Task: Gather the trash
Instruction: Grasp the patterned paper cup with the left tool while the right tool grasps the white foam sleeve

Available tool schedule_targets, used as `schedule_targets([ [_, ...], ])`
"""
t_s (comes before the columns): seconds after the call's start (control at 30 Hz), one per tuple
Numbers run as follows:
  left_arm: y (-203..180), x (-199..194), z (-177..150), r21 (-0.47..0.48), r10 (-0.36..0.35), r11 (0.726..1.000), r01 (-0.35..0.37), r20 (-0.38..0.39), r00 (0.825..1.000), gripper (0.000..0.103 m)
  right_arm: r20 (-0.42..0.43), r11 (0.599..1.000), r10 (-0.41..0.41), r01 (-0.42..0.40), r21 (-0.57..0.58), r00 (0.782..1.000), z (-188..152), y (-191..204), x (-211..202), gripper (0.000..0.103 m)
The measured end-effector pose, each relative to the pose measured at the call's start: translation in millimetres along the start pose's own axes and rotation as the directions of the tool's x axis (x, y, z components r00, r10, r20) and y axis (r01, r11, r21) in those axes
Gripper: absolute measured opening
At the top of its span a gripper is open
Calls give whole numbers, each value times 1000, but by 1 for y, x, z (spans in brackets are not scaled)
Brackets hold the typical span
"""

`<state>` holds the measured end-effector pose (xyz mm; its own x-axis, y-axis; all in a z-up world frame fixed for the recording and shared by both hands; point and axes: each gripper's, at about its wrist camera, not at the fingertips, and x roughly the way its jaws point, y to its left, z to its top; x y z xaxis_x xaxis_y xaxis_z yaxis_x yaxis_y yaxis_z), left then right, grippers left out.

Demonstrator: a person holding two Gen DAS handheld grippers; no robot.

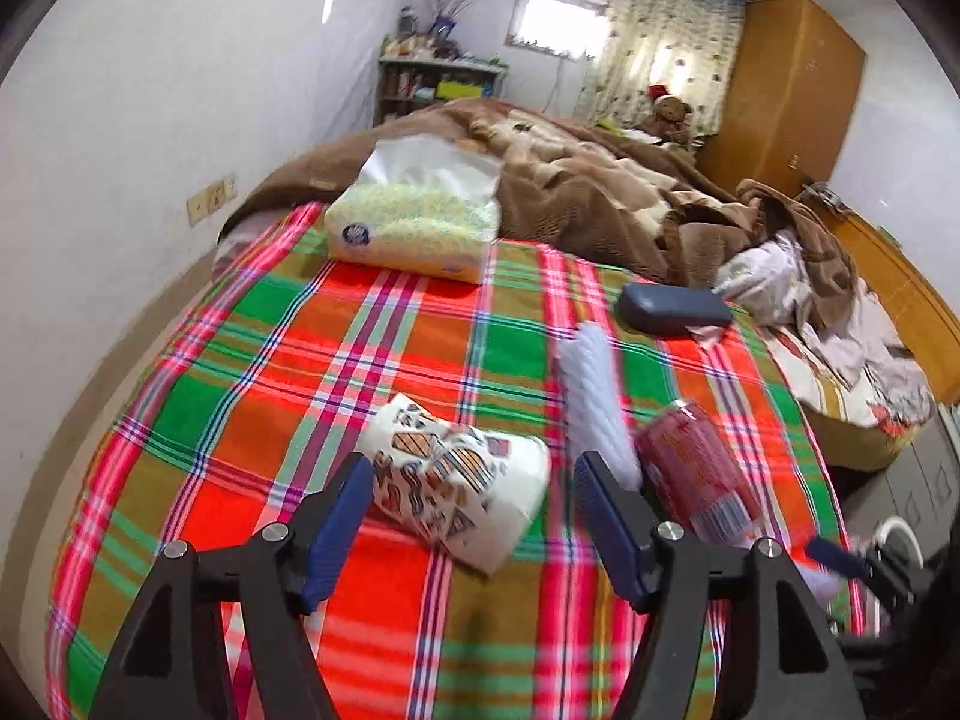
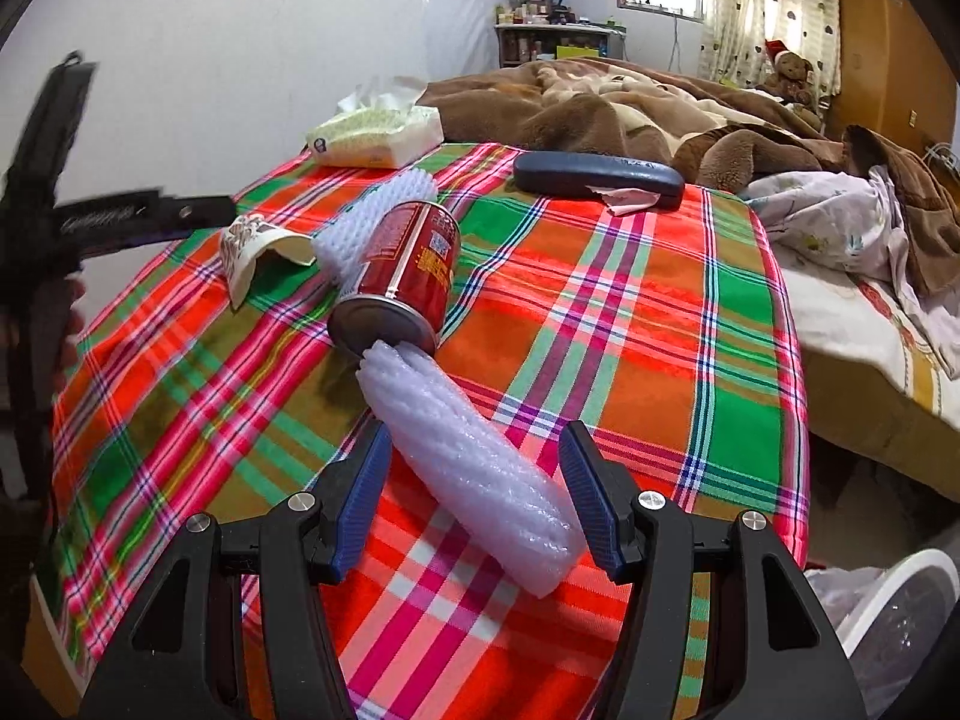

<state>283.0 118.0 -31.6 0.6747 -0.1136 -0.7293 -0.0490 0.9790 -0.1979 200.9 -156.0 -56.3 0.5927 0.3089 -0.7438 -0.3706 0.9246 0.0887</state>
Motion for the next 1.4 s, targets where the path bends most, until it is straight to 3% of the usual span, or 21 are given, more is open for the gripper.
schedule_targets([
  [0.33, 6, 42, 16, -86, 11, 996, -17, -69, 998, 69, -33, 1000, 5, -5, -3, 999, 1, -2, 11, 60],
  [0.87, -14, 71, 12, -1, 77, 997, -77, -100, 992, 73, -35, 999, 4, -3, 32, 999, 0, -6, 13, 59],
  [1.17, -11, 64, 6, -6, 50, 999, -51, -86, 995, 65, -22, 998, 36, -35, 57, 999, -4, -9, 6, 32],
  [1.4, -11, 47, -2, 3, 30, 1000, -30, -66, 997, 56, 1, 996, 36, -36, 85, 999, -8, -12, -4, 25],
])
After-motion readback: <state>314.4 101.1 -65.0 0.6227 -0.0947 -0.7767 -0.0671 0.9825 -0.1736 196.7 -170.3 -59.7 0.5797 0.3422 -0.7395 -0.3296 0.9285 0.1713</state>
